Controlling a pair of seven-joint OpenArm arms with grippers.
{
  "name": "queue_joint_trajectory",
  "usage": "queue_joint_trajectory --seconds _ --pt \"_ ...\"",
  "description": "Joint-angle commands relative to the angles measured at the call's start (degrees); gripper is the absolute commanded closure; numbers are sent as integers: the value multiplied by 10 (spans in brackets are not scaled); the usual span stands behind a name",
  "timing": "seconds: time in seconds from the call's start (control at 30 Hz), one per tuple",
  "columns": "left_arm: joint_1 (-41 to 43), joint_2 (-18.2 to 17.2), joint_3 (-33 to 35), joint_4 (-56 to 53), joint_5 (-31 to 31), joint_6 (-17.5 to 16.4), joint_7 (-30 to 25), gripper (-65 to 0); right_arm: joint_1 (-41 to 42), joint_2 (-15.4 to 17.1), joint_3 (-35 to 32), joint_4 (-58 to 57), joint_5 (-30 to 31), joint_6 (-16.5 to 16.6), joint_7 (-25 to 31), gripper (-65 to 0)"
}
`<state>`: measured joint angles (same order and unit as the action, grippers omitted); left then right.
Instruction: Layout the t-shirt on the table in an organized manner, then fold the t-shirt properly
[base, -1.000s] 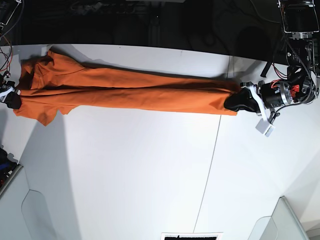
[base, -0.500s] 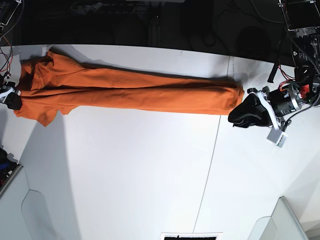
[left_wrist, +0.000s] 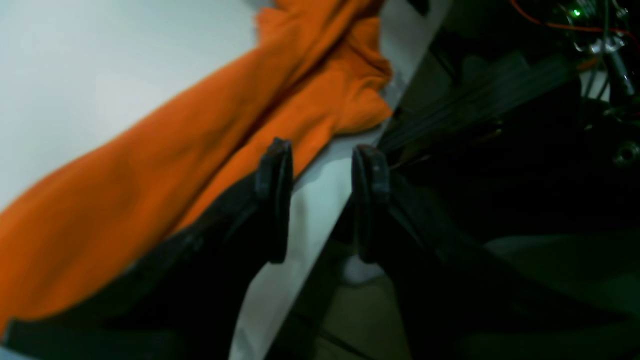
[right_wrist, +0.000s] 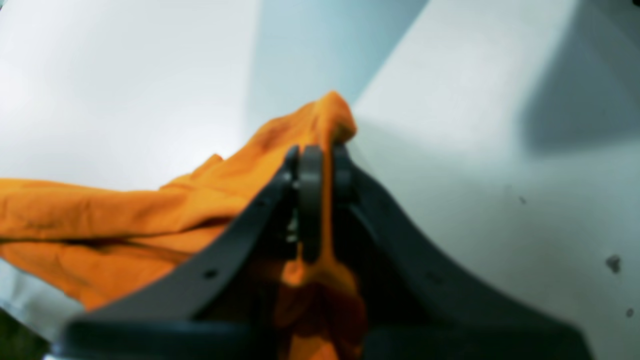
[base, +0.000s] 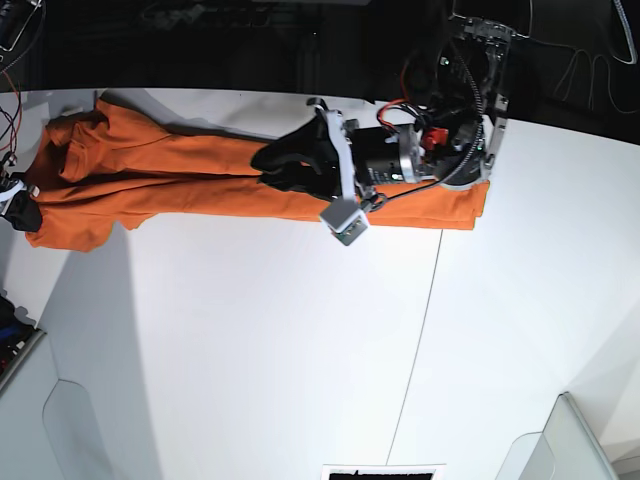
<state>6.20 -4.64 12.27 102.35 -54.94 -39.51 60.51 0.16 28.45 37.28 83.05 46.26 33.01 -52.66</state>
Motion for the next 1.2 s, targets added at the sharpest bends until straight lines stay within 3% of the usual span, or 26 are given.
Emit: queue_joint_trajectory --seconds 0.0,0.33,0.57,0.83,0.9,0.97,1.17 --pt "-6 14 14 -4 1 -5 -21 -229 7 15 5 10 9 2 7 0" --pt "-7 70 150 -133 170 -5 -183 -229 3 15 5 11 15 2 -7 0" --pt "-28 104 150 -189 204 -5 -198 -229 -30 15 18 26 32 3 -14 0" --pt "-62 106 150 -213 217 -5 -198 -229 -110 15 47 61 35 2 -14 -3" --pt "-62 106 150 -213 218 -5 -197 -229 -124 9 47 61 35 2 -14 -202" --pt "-62 106 150 -213 218 -5 -197 -229 -129 2 48 61 35 -1 -14 -327" --pt "-62 106 150 -213 218 -5 -195 -229 -111 1 61 61 35 -2 -7 -338"
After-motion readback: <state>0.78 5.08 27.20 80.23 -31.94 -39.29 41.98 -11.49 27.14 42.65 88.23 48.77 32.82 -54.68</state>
